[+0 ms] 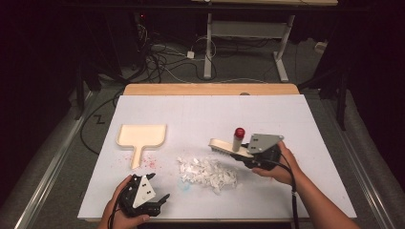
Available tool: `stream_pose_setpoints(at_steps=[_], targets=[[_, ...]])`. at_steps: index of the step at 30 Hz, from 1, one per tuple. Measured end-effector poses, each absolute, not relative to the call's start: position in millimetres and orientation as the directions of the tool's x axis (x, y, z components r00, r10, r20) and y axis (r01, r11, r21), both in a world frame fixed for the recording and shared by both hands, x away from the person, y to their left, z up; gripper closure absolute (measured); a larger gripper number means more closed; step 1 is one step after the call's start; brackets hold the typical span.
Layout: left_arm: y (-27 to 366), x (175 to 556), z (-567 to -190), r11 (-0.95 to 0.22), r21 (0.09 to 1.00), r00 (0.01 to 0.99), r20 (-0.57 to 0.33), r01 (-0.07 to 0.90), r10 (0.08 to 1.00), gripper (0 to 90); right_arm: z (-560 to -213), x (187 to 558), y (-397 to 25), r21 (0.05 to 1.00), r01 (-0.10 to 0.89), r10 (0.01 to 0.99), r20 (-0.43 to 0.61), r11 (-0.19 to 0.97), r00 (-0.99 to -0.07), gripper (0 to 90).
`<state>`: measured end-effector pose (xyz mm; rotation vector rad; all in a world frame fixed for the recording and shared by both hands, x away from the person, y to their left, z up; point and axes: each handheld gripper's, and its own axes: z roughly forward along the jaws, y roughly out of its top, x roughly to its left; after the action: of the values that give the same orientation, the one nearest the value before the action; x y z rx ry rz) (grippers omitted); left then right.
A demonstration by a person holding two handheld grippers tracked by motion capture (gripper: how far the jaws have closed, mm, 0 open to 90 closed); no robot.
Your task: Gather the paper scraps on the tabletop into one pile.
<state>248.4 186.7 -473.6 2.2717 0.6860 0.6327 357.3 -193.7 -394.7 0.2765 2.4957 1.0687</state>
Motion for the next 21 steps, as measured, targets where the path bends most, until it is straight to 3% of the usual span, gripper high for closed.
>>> stream_pose_setpoints(at_steps=[9,12,21], targets=[[189,247,-471,-0.631,0.718,0.733,0.254,0.293,0.63,19.1,-389,311,-252,0.721,0.099,0.405,-0.266,0.686,-0.875,68.0],[189,246,-471,-0.635,0.716,0.731,0.262,0.29,0.629,19.1,-396,289,-274,0.717,0.148,0.412,-0.209,0.682,-0.887,67.9],[184,249,-472,-0.643,0.709,0.737,0.261,0.292,0.623,19.1,-418,266,-278,0.675,0.166,0.357,-0.155,0.719,-0.921,67.9]])
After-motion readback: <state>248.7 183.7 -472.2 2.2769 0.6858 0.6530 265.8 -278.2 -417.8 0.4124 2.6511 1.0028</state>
